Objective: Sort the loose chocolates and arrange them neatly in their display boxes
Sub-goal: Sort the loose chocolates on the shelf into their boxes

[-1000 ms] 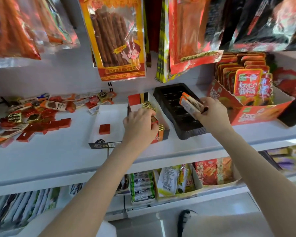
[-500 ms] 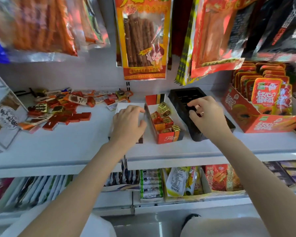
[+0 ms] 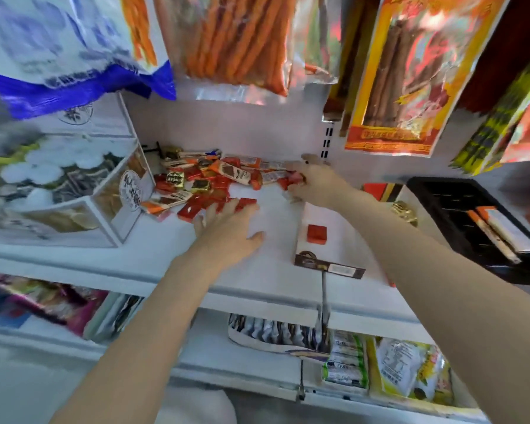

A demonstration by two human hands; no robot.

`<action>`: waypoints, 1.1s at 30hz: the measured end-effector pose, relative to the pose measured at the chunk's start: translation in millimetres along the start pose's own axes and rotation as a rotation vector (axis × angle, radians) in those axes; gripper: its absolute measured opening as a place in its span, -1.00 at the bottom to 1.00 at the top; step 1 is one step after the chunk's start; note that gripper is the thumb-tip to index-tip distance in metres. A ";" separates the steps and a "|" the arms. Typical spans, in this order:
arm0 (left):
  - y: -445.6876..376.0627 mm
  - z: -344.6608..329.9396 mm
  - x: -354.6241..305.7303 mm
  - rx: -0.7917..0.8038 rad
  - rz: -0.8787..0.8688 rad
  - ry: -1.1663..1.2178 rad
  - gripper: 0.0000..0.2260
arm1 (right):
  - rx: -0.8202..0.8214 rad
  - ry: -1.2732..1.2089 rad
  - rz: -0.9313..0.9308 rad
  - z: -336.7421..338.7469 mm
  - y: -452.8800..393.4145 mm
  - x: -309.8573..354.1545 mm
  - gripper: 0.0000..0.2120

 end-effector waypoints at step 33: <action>-4.8 4.5 16.2 -0.100 -0.069 0.141 -0.66 | -0.081 -0.111 0.070 27.2 112.3 -1.9 -0.70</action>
Point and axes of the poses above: each hand's wrist, its own y-axis away from the middle knuckle, its own z-axis out of the back of the hand, x = y × z, the point moved 7 cm from there along -y, towards the middle knuckle, and after that the axes turned 3 degrees about y, right-handed, at the moved point
